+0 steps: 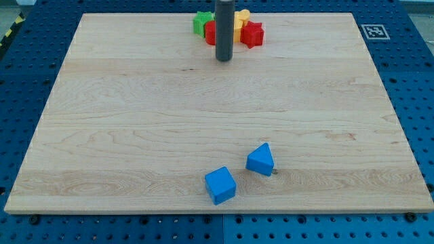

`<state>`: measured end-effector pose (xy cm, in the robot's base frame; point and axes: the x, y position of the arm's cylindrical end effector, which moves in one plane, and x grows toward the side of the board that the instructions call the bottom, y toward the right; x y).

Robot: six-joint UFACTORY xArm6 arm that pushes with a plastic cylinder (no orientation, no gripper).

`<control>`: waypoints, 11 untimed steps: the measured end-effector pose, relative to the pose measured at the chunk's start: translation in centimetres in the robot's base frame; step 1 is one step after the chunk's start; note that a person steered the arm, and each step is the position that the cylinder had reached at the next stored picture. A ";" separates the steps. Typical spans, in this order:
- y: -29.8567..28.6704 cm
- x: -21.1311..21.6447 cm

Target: Place the blue triangle below the red star

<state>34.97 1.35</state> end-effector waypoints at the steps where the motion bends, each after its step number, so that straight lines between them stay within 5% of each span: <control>1: 4.5 4.8; 3: 14.6 18.4; 4: 15.2 24.8; 5: 11.1 26.9; 6: 5.1 23.8; 7: 2.3 16.2; 9: 2.2 13.8; 11: 2.8 3.1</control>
<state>38.02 4.12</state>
